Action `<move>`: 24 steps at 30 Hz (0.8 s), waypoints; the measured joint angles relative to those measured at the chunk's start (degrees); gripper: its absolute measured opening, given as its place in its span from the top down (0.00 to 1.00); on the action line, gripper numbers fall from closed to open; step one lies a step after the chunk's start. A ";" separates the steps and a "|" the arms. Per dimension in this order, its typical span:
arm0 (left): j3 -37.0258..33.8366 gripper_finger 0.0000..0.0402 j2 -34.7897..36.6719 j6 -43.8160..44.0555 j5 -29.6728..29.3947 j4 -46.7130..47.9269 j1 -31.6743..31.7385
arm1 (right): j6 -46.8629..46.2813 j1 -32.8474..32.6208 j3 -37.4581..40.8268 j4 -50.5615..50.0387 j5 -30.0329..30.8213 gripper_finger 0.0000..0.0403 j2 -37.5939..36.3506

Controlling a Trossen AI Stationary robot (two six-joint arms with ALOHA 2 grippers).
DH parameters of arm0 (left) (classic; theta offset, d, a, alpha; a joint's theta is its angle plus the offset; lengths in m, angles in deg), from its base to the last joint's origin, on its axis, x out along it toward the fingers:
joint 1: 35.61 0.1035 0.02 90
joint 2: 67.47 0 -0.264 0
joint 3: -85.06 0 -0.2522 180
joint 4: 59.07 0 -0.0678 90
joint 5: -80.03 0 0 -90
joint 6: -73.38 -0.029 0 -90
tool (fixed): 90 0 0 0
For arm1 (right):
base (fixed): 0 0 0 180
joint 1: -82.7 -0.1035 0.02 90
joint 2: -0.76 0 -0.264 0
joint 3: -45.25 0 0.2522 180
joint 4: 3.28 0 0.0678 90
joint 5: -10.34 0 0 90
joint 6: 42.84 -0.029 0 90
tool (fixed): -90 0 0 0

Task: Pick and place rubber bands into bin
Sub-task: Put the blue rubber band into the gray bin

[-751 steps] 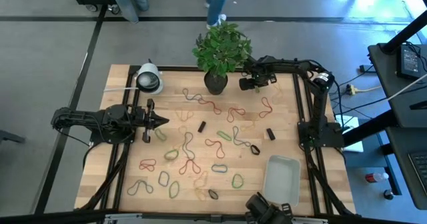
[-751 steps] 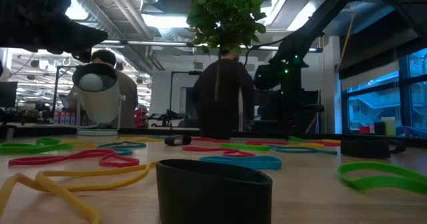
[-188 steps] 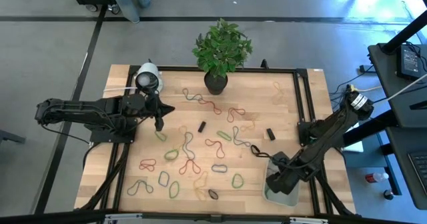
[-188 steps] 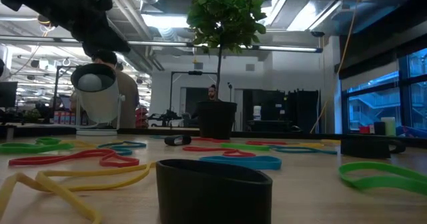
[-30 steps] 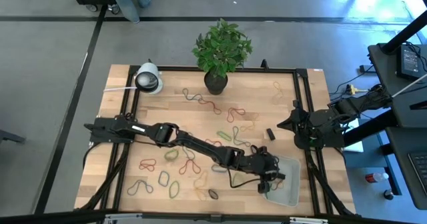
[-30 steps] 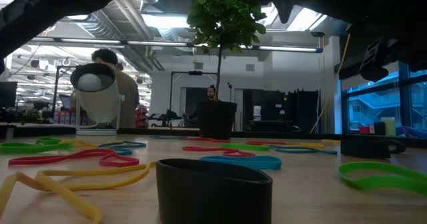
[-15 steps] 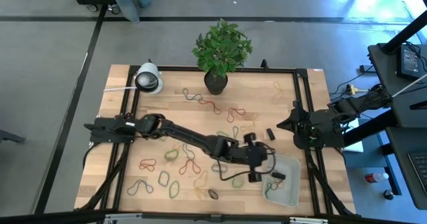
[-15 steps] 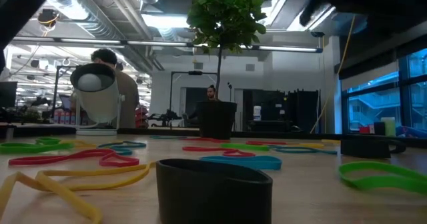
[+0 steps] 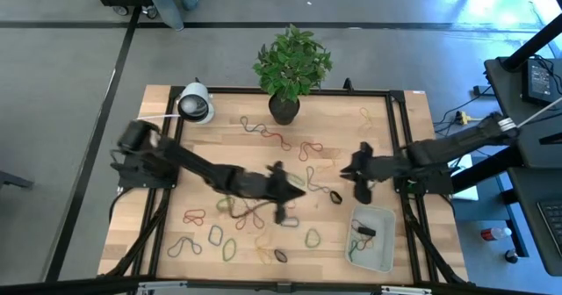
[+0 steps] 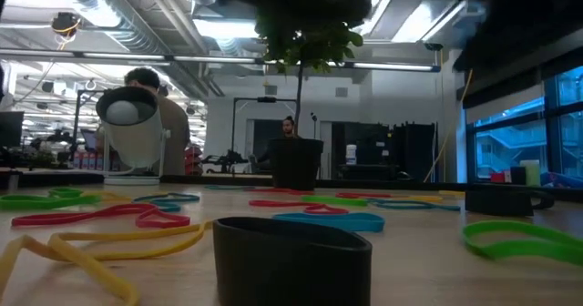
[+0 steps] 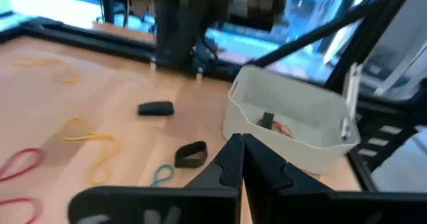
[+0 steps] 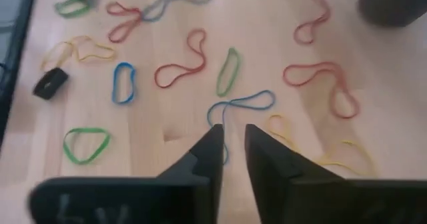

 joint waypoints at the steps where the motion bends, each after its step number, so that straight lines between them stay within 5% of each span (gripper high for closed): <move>1: -2.88 1.00 2.50 0.00 -0.01 -1.21 0.01 | -0.98 1.07 0.02 1.40 -1.14 0.78 2.43; 8: -18.14 1.00 18.84 -4.38 1.49 -1.53 0.02 | -6.70 7.44 -5.71 4.38 -7.29 0.62 19.68; 15: -30.47 1.00 34.97 -7.31 1.38 1.03 0.33 | -8.42 9.60 -18.53 -1.14 -10.73 0.60 35.83; 24: -34.76 1.00 54.12 -7.51 1.53 18.22 0.17 | -14.47 10.76 -30.31 -12.67 -17.75 0.60 51.79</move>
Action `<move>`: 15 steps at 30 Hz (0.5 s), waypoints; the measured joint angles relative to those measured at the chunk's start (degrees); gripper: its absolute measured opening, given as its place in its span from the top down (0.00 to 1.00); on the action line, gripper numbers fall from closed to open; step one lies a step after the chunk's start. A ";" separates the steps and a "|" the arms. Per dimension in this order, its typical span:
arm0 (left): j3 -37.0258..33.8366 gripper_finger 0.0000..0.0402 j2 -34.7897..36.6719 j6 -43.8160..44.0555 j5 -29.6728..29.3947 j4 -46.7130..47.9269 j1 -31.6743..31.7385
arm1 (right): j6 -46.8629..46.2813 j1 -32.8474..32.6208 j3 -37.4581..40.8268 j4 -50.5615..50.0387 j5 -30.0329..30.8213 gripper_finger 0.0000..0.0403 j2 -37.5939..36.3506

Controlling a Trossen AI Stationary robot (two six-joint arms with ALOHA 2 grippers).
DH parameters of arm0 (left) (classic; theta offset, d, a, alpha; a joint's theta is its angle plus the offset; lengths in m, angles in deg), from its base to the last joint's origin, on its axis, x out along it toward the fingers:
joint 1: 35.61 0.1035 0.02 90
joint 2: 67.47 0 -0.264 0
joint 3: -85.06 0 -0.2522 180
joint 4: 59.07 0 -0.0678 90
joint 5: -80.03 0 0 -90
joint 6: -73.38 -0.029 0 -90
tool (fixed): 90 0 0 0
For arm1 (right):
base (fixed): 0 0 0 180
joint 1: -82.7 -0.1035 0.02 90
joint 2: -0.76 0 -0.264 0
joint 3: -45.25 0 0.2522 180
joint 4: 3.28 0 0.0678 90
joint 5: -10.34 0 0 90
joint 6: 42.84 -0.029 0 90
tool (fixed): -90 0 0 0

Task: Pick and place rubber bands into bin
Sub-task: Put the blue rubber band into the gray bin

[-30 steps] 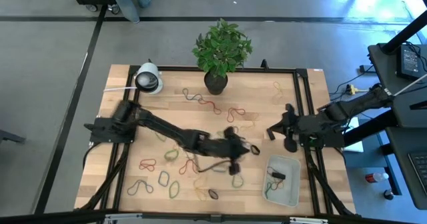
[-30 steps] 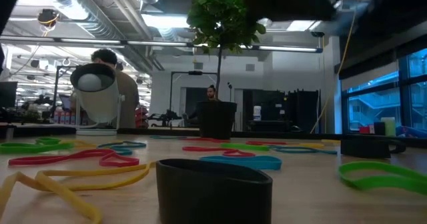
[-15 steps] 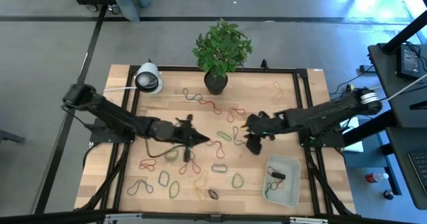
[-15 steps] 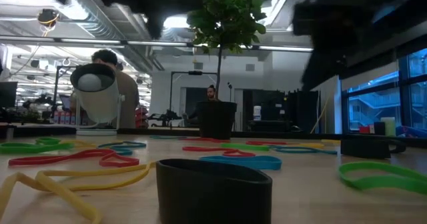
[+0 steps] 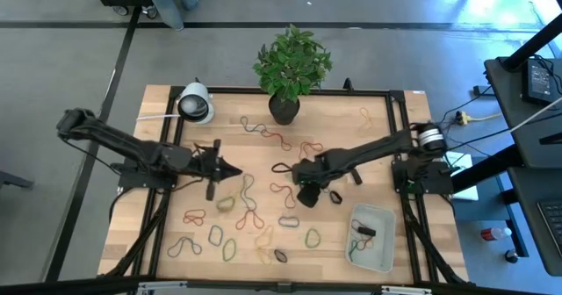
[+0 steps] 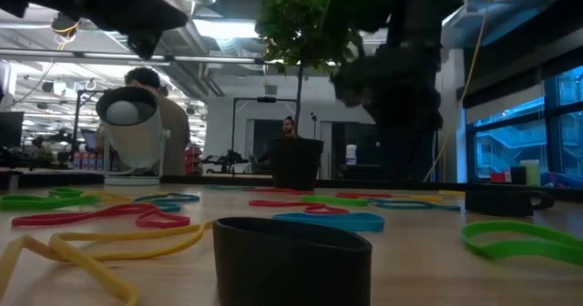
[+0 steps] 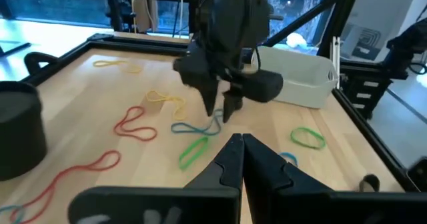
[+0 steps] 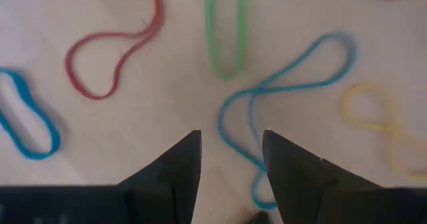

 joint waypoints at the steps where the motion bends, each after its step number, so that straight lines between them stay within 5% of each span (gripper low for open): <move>1: 0.00 1.00 1.74 -0.01 0.01 1.88 0.00 | -0.82 0.01 -0.03 -0.04 -0.59 0.60 0.91; 9: 0.00 1.00 9.66 0.44 0.04 11.16 0.00 | -2.67 0.08 0.12 -0.32 -0.41 0.62 5.15; 15: 0.00 1.00 10.14 1.23 -0.07 13.36 0.00 | -2.67 0.12 0.23 -0.94 0.13 0.85 5.68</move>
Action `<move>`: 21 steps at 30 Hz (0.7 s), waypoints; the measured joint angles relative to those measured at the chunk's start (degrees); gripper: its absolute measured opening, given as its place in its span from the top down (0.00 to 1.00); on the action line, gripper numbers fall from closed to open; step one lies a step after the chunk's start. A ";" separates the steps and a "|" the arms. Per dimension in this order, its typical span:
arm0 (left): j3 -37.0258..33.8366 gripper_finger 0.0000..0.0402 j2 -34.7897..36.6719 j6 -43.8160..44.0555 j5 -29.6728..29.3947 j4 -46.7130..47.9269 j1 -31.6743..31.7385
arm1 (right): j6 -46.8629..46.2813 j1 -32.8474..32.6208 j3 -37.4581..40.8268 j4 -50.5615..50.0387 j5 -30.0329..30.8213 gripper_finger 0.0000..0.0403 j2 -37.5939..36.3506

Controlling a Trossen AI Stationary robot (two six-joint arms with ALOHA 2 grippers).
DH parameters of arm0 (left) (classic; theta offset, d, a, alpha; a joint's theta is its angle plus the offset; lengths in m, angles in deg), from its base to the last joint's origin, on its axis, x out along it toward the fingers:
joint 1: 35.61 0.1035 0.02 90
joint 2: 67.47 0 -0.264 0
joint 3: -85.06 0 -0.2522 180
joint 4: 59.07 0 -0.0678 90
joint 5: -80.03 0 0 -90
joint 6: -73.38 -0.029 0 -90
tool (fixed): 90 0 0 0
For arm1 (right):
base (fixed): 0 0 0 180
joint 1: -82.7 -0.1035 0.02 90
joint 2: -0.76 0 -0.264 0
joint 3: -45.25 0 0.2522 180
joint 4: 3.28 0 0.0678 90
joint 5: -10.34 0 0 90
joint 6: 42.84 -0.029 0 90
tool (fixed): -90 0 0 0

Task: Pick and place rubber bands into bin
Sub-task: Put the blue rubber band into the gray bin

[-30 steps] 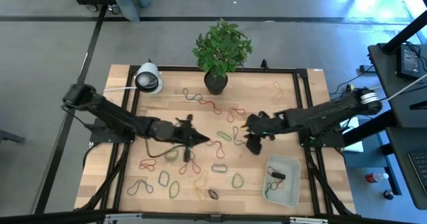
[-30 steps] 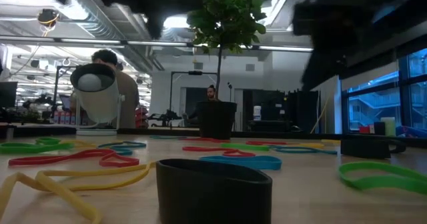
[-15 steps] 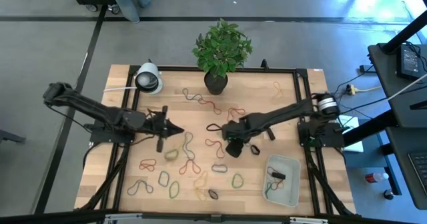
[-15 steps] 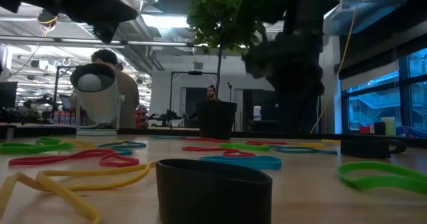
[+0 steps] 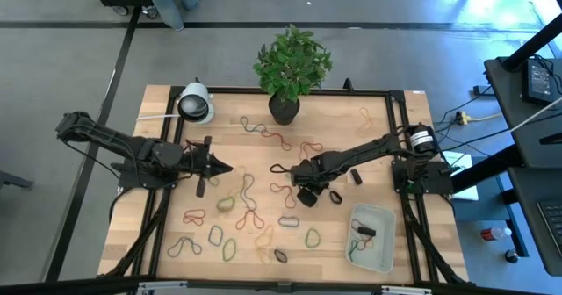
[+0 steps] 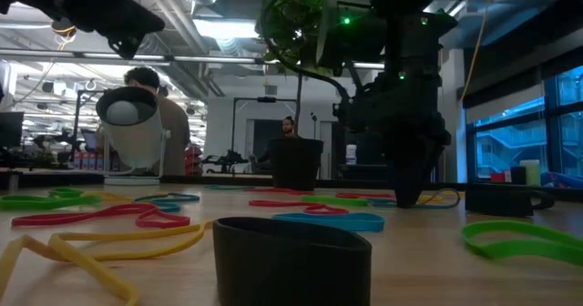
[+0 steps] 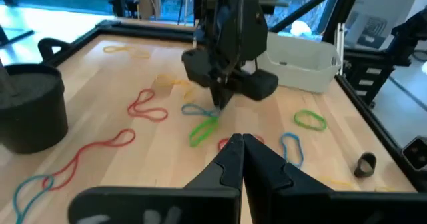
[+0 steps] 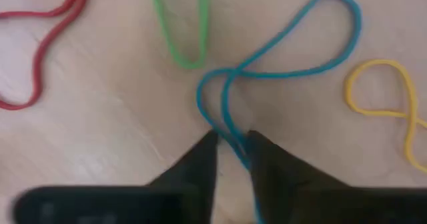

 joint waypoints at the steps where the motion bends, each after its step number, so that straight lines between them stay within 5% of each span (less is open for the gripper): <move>1: 0.00 1.00 0.00 0.25 0.00 0.31 0.00 | 0.02 0.01 0.00 -0.13 0.01 0.90 0.02; 8: 0.00 1.00 0.00 0.27 0.22 0.33 0.00 | -0.24 -0.74 0.44 0.03 -0.87 0.99 -3.46; 21: 0.00 1.00 -0.02 0.46 0.33 0.26 0.00 | -13.45 -9.87 0.28 -11.45 3.94 1.00 -27.21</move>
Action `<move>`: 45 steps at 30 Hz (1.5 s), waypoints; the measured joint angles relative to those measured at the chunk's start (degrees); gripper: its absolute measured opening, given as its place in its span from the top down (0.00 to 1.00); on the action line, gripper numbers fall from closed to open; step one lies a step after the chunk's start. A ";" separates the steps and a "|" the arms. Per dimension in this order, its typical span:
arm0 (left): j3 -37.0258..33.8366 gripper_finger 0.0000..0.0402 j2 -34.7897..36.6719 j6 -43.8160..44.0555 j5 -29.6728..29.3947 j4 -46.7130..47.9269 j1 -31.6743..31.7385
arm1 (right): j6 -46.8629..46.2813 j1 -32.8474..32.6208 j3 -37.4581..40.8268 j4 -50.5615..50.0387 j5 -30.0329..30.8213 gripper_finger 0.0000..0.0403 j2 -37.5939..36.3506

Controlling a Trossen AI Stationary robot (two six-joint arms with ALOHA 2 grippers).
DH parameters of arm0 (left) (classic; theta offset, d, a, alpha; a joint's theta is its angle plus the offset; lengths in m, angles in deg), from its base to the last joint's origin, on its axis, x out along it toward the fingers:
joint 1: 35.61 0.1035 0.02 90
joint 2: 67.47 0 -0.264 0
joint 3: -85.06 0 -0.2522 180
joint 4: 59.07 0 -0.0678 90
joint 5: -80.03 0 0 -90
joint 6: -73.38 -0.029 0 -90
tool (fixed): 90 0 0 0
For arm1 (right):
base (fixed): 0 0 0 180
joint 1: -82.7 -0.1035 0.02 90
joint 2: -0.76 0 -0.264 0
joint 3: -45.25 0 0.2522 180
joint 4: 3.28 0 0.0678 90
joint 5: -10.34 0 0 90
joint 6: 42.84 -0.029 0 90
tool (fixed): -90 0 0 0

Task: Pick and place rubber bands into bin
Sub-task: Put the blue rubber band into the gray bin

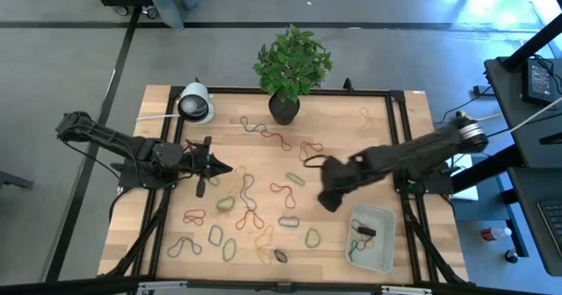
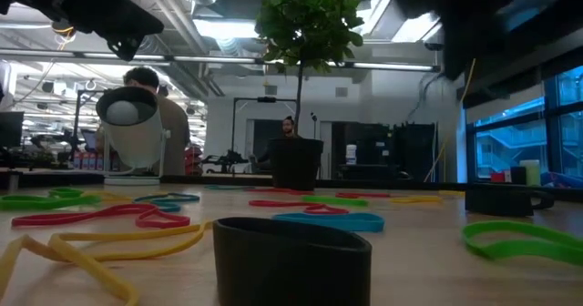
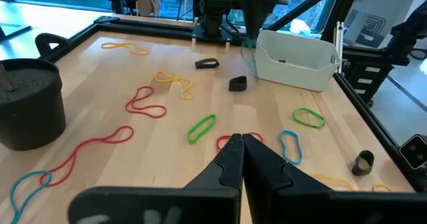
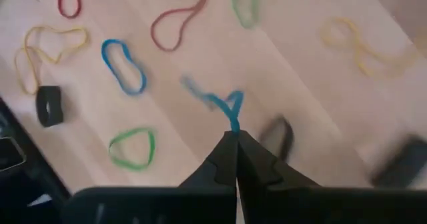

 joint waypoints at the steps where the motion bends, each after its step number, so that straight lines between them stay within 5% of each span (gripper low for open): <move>1: 0.00 1.00 0.00 0.00 0.00 -0.02 0.00 | -2.38 -1.44 0.00 -1.81 0.62 1.00 -1.89; 9: 0.00 1.00 0.00 -0.04 -0.63 0.00 0.00 | -25.41 -17.81 -0.02 -14.95 0.94 1.00 -11.90; 18: 0.02 1.00 0.00 1.31 -1.30 -0.93 0.00 | -43.61 -32.75 0.00 -19.01 -0.76 1.00 -9.34; 29: 0.02 1.00 -0.02 1.29 -3.85 -0.88 0.00 | -42.13 -33.33 0.44 -19.92 -0.22 1.00 0.37; 39: 0.02 1.00 -0.02 1.30 -3.74 -0.87 0.02 | -43.73 -32.64 17.15 2.06 -0.74 1.00 -1.83; 45: 0.02 1.00 -0.02 1.53 -3.74 -1.31 0.00 | -43.67 -32.52 19.61 4.51 -1.14 1.00 -1.97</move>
